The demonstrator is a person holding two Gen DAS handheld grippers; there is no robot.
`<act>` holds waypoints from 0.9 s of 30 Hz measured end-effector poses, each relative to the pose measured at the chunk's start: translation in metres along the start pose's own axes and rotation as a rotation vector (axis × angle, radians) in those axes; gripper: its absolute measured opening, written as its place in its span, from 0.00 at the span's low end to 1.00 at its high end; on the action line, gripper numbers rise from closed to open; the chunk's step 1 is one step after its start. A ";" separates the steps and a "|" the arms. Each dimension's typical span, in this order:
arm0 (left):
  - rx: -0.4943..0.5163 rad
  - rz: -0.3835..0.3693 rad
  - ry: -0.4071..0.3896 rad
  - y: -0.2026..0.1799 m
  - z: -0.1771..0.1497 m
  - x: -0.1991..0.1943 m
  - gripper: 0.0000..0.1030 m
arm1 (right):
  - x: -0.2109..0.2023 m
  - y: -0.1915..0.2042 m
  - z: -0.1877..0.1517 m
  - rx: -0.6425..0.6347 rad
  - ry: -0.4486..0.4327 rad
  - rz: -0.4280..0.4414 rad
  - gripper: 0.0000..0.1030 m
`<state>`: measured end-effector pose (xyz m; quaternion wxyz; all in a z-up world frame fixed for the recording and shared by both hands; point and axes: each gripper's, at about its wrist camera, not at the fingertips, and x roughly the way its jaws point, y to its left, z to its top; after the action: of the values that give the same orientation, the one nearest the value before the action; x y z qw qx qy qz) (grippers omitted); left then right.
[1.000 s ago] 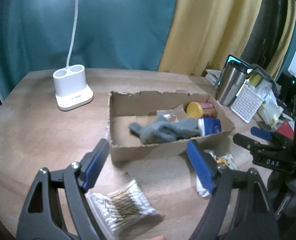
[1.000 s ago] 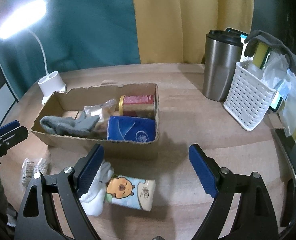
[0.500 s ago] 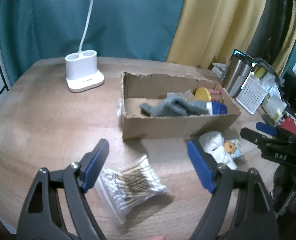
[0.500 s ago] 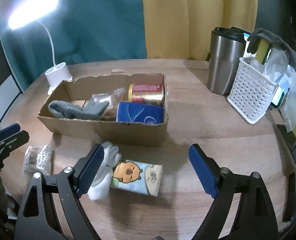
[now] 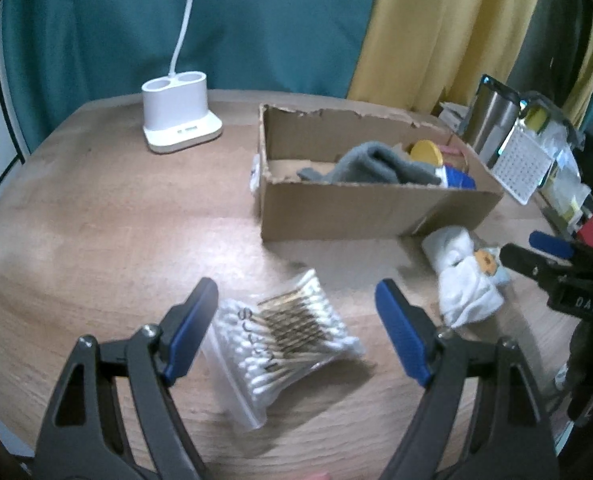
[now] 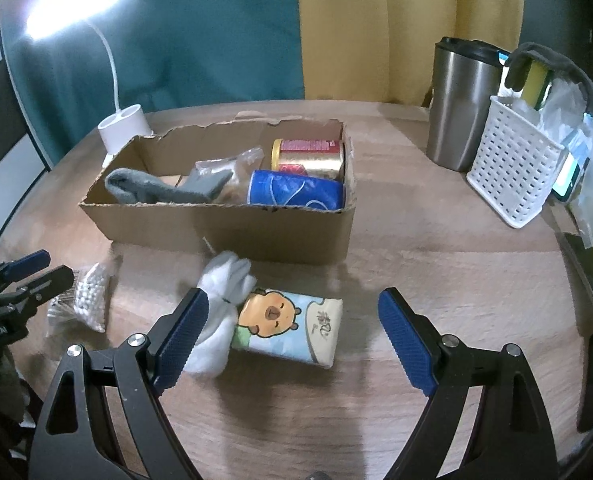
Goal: Organize objects
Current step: 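Move the left tool toward the cotton swab bag while the right tool approaches the white sock, then grasp the cotton swab bag with the left tool while the right tool grasps the white sock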
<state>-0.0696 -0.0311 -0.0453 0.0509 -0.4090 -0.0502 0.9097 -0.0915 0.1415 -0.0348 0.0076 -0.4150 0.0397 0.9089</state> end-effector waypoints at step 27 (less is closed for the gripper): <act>0.060 0.026 0.037 0.003 -0.011 0.026 0.80 | 0.022 0.039 0.000 -0.097 0.071 0.044 0.76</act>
<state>-0.0784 -0.0296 -0.0717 0.0521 -0.4248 -0.0166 0.9036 -0.1075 0.1023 -0.0492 -0.0338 -0.4459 0.0051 0.8944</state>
